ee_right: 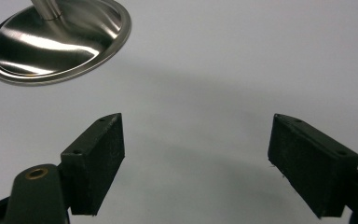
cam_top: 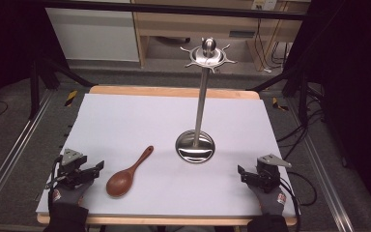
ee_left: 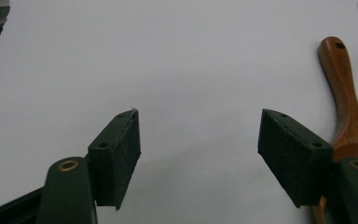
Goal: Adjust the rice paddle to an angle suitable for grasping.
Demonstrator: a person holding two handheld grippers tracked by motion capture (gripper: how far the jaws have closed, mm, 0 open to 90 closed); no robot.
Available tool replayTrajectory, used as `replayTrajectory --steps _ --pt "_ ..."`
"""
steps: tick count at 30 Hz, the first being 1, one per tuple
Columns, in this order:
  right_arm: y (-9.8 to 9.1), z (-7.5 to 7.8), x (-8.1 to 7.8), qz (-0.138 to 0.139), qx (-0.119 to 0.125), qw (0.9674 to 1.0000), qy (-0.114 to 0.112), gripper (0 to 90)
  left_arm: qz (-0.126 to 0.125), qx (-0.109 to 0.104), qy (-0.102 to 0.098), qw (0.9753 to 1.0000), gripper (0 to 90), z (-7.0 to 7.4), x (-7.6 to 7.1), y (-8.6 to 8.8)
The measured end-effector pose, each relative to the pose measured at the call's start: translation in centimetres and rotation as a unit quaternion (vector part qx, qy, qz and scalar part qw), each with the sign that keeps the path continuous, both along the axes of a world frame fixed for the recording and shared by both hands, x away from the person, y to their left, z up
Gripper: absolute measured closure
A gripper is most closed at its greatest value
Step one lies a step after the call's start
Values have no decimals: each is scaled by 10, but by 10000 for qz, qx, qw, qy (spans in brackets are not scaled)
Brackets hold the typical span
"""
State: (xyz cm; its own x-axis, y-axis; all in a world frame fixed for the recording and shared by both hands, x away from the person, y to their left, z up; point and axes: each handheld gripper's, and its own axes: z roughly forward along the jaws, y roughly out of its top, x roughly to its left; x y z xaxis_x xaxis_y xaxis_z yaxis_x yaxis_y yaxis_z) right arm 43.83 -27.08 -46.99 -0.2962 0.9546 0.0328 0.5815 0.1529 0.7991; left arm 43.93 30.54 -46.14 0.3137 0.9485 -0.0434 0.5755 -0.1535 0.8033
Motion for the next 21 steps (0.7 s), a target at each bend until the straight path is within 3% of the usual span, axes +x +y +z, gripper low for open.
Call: replayTrajectory --steps 4,11,21 --pt "3 -1 0 7 -129 9999 2 175 -35 33 -62 10000 285 6 -2 -2" --pt "3 0 -1 14 -130 9999 27 162 -86 9 -147 9999 266 16 -6 -7" --pt "5 0 -1 -1 -215 9998 -4 156 -362 50 -161 9992 254 26 -9 -20"
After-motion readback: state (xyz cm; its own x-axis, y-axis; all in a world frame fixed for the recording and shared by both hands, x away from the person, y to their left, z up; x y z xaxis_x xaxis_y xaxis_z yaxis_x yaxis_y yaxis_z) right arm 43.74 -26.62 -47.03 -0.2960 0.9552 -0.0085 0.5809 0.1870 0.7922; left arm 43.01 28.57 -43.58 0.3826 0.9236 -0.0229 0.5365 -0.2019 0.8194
